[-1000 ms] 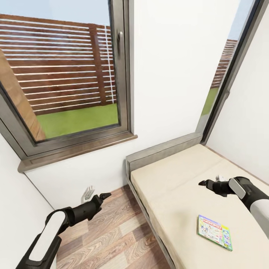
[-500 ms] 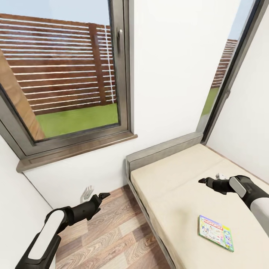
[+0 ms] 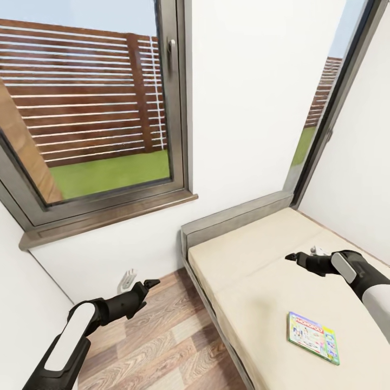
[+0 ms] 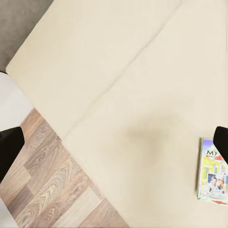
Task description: Put all the toys in the child's room - the three board games (two on the bed and one on the table), the two jigsaw puzzles on the table, and the tennis ball on the table - inside the toy box on the table in the child's room.
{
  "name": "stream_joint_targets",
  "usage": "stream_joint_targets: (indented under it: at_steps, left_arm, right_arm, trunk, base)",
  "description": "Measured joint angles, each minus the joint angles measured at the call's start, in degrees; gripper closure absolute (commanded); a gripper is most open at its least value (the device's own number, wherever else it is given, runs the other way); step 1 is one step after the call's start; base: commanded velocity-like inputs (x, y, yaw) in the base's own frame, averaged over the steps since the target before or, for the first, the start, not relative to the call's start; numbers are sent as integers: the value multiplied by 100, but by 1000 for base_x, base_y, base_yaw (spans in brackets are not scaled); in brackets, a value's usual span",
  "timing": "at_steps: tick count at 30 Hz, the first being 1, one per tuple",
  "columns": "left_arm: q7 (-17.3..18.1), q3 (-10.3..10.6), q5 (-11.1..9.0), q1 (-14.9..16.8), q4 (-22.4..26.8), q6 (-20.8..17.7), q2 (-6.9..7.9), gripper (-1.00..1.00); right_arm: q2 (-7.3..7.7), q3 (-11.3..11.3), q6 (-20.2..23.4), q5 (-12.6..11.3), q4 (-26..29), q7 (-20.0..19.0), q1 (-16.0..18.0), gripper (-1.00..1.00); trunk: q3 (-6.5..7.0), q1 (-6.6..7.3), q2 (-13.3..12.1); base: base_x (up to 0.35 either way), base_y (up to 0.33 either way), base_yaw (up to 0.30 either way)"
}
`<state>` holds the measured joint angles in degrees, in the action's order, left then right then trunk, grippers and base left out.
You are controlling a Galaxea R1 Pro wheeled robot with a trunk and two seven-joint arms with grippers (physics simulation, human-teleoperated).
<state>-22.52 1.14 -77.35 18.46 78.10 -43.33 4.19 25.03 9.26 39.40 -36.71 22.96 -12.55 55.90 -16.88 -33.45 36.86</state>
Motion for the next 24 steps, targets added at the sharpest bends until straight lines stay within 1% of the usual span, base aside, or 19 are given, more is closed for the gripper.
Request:
stream_joint_targets:
  at_steps: [6,10,17,21,24]
  left_arm:
    - [0,21,-5,60,-76,-4,-19,-100]
    - [4,31,-7,84,-107,-17,-36,-100]
    - [7,35,-10,95,-119,-28,-47,-100]
    - [14,37,-43,101,-126,-49,-52,-100]
    - [15,38,-50,103,-128,-54,-54,-100]
  right_arm:
    - [-1,0,64,-5,76,-14,0,-100]
    - [-2,6,229,-9,107,-16,1,-100]
    - [-8,13,342,-11,120,-16,2,-100]
    - [-19,15,410,-2,133,-13,3,-100]
    - [-6,-3,433,-15,120,-4,2,-100]
  trunk:
    - [-86,-132,241]
    - [-139,-220,402]
    - [-230,-374,683]
    - [-294,-462,844]
    - [-347,-528,964]
  base:
    - [0,0,-175]
    - [0,0,-215]
    - [0,0,-227]
    - [0,0,-49]
    - [0,0,-251]
